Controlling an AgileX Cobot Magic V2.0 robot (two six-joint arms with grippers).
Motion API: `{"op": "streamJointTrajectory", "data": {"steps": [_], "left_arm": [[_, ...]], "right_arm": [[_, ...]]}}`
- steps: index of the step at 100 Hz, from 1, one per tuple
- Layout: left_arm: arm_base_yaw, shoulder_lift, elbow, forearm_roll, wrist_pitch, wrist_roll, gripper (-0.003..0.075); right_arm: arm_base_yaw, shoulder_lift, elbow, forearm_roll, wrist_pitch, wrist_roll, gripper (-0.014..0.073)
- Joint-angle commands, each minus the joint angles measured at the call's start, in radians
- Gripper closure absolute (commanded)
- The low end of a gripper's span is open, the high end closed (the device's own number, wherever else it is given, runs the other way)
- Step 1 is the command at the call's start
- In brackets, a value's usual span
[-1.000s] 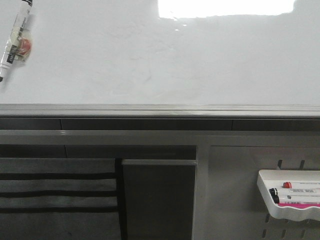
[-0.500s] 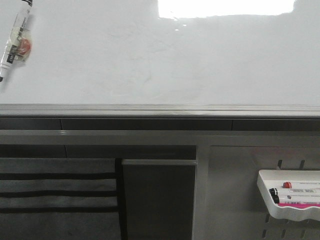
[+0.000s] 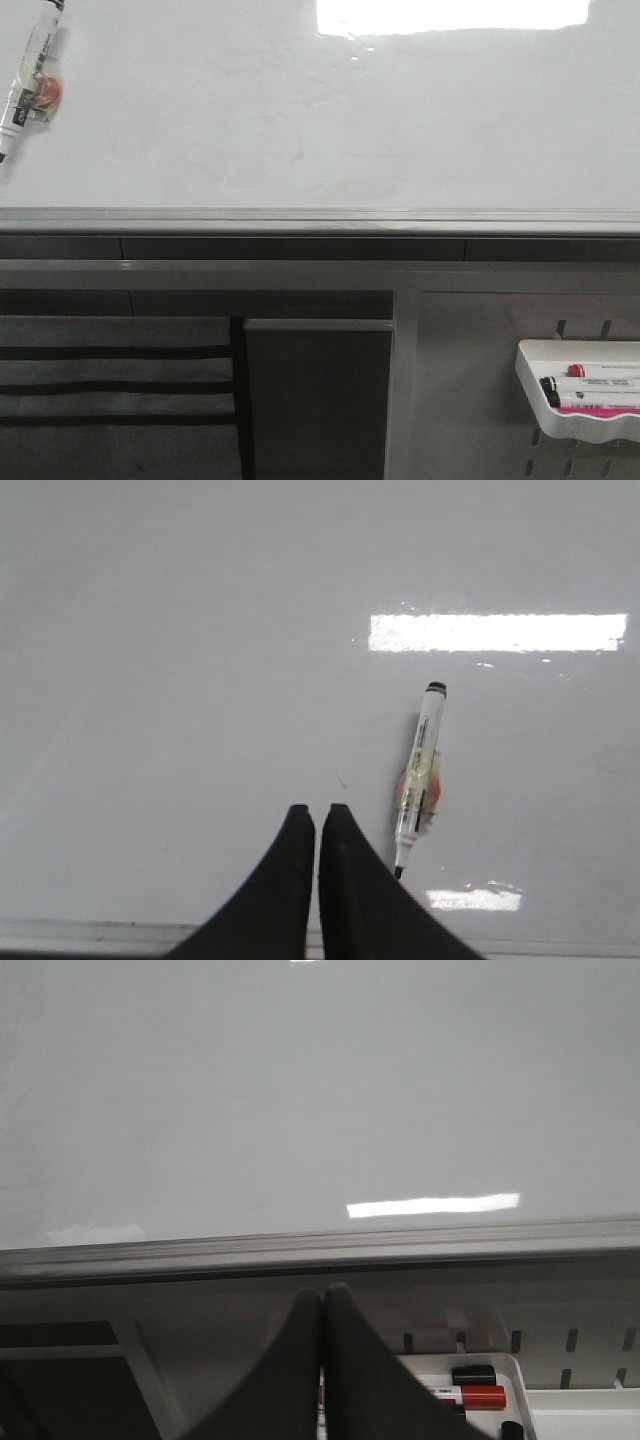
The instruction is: Write number 3 on whiteboard
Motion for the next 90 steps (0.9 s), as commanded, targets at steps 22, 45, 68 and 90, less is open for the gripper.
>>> {"op": "streamJointTrajectory", "data": {"steps": [22,45,68,90], "left_arm": [[0.003,0.14,-0.348,0.012,0.269,-0.011,0.0741],[0.003,0.286,-0.459,0.013,0.346,-0.011,0.0741],[0.003,0.316,-0.457,-0.002,0.335,-0.011,0.0741],[0.003,0.36,-0.455,0.019,0.395,0.019,0.0667]], "right_arm": [[-0.004,0.244,-0.333,-0.002,0.109,-0.085,0.0663],[-0.004,0.445,-0.506,0.0,0.203,-0.085,0.0663],[-0.004,0.499,-0.516,0.009,0.182,-0.083,0.0663],[-0.004,0.508,-0.516,0.009,0.191,-0.083,0.0616]]}}
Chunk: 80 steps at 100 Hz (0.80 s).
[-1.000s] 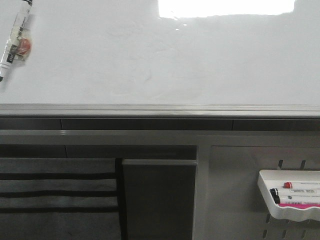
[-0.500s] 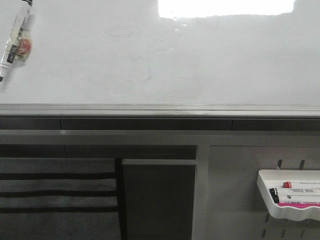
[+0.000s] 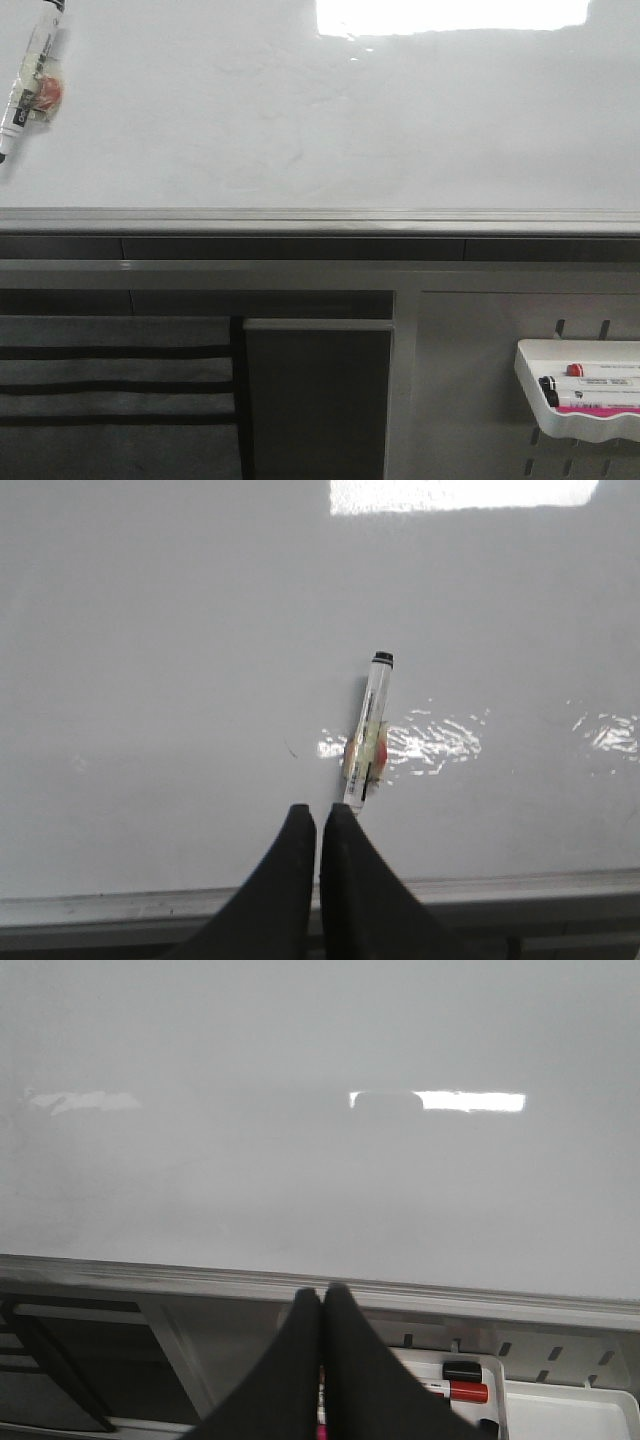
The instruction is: Write number 3 on whiteboard
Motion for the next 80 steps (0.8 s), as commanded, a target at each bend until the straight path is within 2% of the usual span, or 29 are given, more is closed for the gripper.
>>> {"op": "streamJointTrajectory", "data": {"steps": [1,6,14,19,24,29,60,80], "left_arm": [[0.003,0.037,-0.032,0.004,-0.029,0.03,0.0657],[0.003,0.054,-0.032,0.005,-0.017,0.071,0.057],[-0.004,0.081,-0.034,0.005,-0.01,0.095,0.0401],[-0.014,0.104,-0.038,0.005,-0.01,0.095,0.0328],[-0.025,0.13,-0.041,0.003,-0.01,0.095,0.0295],[-0.042,0.162,-0.049,0.003,-0.001,0.095,0.0295],[-0.166,0.464,-0.141,0.015,-0.012,0.138,0.0302],[-0.164,0.704,-0.232,0.02,-0.067,0.138,0.0302]], "right_arm": [[-0.004,0.017,-0.036,0.009,-0.056,-0.011,0.0609],[-0.004,0.02,-0.036,0.009,-0.051,-0.011,0.0544],[-0.004,0.022,-0.036,0.009,-0.049,-0.011,0.0391],[-0.004,0.022,-0.036,0.009,-0.049,-0.011,0.0309],[-0.004,0.022,-0.036,0.009,-0.049,-0.011,0.0257],[-0.004,0.022,-0.036,0.009,-0.049,-0.011,0.0236],[-0.004,0.022,-0.036,0.009,-0.058,-0.011,0.0239],[-0.004,0.022,-0.036,0.009,-0.056,-0.011,0.0239]]}}
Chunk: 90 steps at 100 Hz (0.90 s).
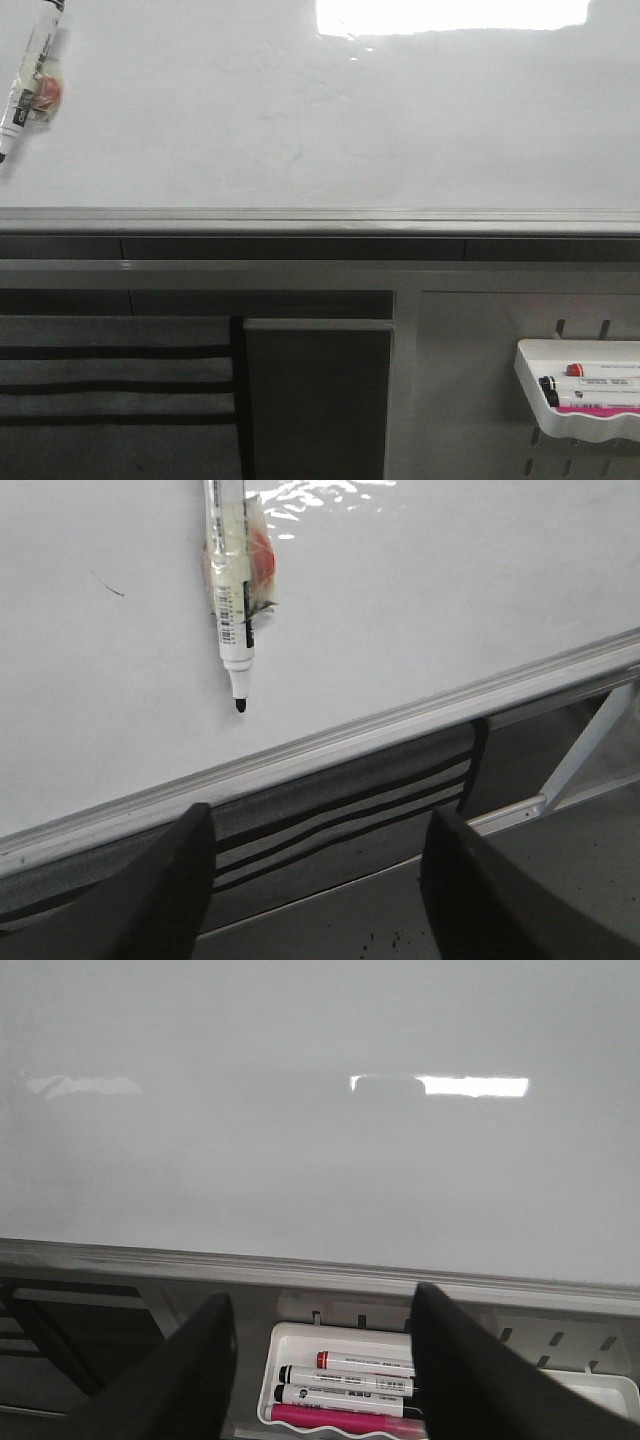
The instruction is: Write number 3 on whiteboard
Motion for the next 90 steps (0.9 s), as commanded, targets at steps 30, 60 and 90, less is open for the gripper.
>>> {"op": "streamJointTrajectory", "data": {"steps": [30,60,90], "left_arm": [[0.04,0.333,-0.191,0.01,-0.171,0.002,0.0302],[0.04,0.454,-0.253,0.015,-0.264,0.002,0.0302],[0.04,0.478,-0.263,0.015,-0.321,0.002,0.0303]], "right_arm": [[-0.004,0.014,-0.036,0.009,-0.074,-0.007,0.0239],[-0.004,0.014,-0.036,0.009,-0.074,-0.007,0.0239],[-0.004,0.014,-0.036,0.009,-0.074,-0.007,0.0239]]}}
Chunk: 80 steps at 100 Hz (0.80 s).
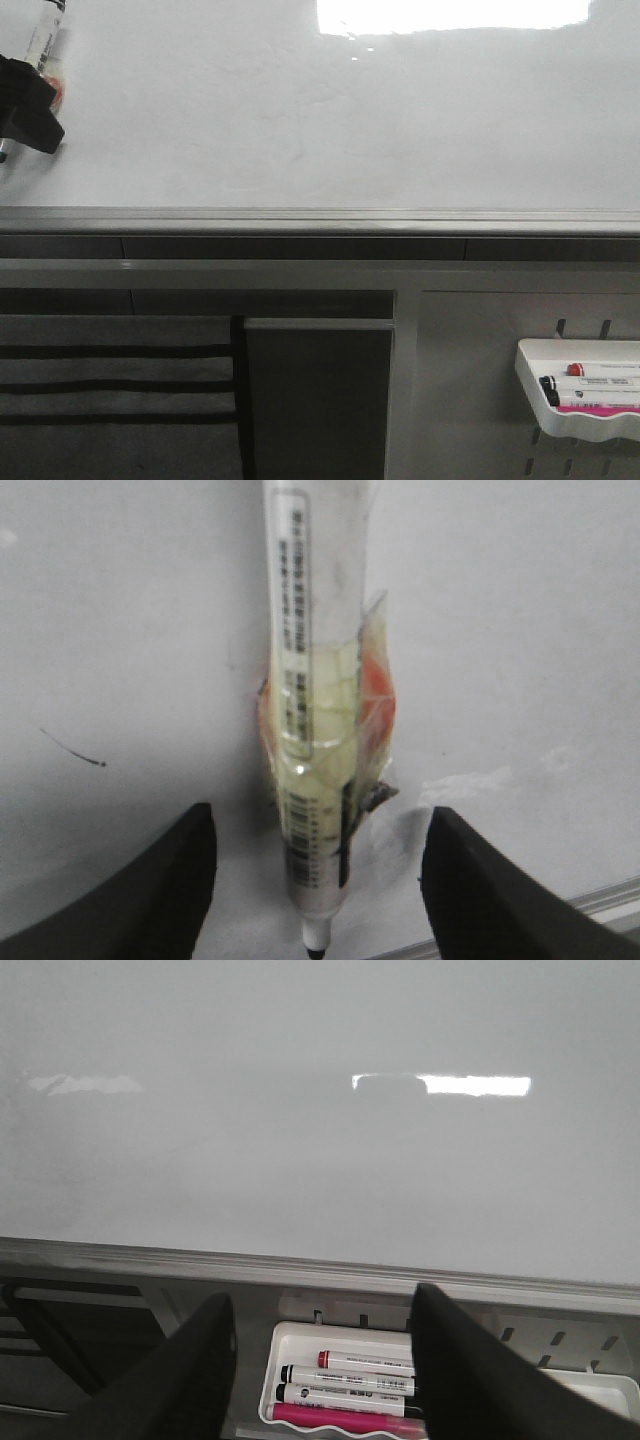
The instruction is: Write number 3 on whiteboard
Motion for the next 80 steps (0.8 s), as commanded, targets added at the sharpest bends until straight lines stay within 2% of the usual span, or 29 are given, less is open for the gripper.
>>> {"op": "streamJointTrajectory", "data": {"steps": [1,12,31,45,64,80], "left_arm": [[0.002,-0.016,-0.035,-0.002,-0.115,0.0,0.0305],[0.002,-0.016,-0.035,-0.002,-0.117,0.0,0.0389],[-0.007,-0.033,-0.035,-0.002,-0.105,0.0,0.0619],[-0.007,-0.074,-0.04,-0.002,-0.032,0.0,0.072],[-0.012,-0.158,-0.088,-0.002,0.202,0.012,0.0741],[-0.081,-0.214,-0.145,-0.01,0.474,0.121,0.0741]], "right_arm": [[-0.004,0.014,-0.036,0.009,-0.074,-0.007,0.0239],[-0.004,0.014,-0.036,0.009,-0.074,-0.007,0.0239],[-0.004,0.014,-0.036,0.009,-0.074,-0.007,0.0239],[-0.004,0.014,-0.038,0.009,-0.074,-0.007,0.0239],[-0.004,0.036,-0.095,0.084,-0.006,-0.007,0.0239],[-0.004,0.141,-0.203,0.096,0.164,-0.014,0.0239]]}}
